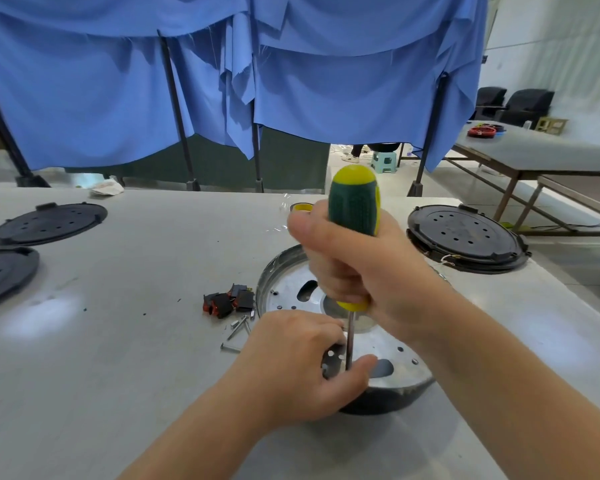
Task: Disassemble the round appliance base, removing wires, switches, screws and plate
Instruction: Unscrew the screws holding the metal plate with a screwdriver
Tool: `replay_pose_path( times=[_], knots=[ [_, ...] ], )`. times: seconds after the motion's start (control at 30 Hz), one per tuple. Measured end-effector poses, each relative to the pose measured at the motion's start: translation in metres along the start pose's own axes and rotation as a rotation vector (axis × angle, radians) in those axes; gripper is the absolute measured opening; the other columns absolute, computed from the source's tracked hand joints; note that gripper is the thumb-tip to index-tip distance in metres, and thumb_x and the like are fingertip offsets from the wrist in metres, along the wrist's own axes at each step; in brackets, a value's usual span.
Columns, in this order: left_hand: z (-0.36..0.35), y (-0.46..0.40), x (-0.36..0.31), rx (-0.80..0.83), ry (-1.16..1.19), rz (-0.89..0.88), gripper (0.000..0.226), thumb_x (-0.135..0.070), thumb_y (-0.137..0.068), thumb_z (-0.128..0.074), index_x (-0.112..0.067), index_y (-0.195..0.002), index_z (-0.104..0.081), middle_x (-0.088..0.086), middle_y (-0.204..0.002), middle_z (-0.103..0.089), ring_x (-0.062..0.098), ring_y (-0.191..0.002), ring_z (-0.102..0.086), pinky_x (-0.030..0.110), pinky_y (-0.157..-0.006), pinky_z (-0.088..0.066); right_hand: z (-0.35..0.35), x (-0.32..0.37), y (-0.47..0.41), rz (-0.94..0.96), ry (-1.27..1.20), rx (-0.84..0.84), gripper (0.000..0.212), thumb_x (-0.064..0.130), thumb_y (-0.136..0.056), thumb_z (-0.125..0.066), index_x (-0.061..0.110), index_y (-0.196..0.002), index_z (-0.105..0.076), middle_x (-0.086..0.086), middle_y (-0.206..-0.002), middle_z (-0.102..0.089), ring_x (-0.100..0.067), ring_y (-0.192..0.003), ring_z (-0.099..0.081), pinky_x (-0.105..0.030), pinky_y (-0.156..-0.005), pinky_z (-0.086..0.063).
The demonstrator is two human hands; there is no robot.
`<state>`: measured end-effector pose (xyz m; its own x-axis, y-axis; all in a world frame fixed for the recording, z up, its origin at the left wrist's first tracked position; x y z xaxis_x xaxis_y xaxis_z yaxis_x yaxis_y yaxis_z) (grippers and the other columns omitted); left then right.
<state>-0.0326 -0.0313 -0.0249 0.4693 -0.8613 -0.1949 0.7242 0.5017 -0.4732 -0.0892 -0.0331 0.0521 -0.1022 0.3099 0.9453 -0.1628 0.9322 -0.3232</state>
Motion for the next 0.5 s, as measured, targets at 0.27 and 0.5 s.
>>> replay_pose_path(
  times=[0.27,0.5],
  knots=[
    [-0.001,0.001,0.001,-0.011,0.009,0.016,0.055,-0.064,-0.081,-0.035,-0.016,-0.063,-0.054,0.0,-0.055,-0.05,0.017,-0.058,-0.048,0.023,-0.051,-0.034,0.0,-0.004,-0.002,-0.175,-0.249,0.384,0.036,0.023,-0.079,-0.07,0.017,-0.062,-0.039,0.007,-0.05,-0.038,-0.006,-0.043,-0.037,-0.017,-0.047,-0.038],
    [-0.004,0.002,0.004,-0.009,0.036,0.034,0.056,-0.067,-0.083,-0.031,-0.02,-0.07,-0.059,-0.005,-0.063,-0.059,0.012,-0.062,-0.054,0.028,-0.059,-0.044,0.044,0.007,0.018,0.008,0.275,-0.489,0.025,0.036,-0.074,-0.074,0.025,-0.089,-0.059,0.006,-0.062,-0.065,-0.001,-0.054,-0.064,-0.009,-0.051,-0.047]
  ],
)
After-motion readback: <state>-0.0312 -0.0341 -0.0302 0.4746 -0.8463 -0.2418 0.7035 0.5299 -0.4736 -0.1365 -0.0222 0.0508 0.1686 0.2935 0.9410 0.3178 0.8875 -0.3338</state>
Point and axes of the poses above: each hand's wrist, its own y-axis away from the middle knuckle, its own z-axis out of the back of the hand, x = y × z, the point moved 7 cm from there along -y, towards the middle knuckle
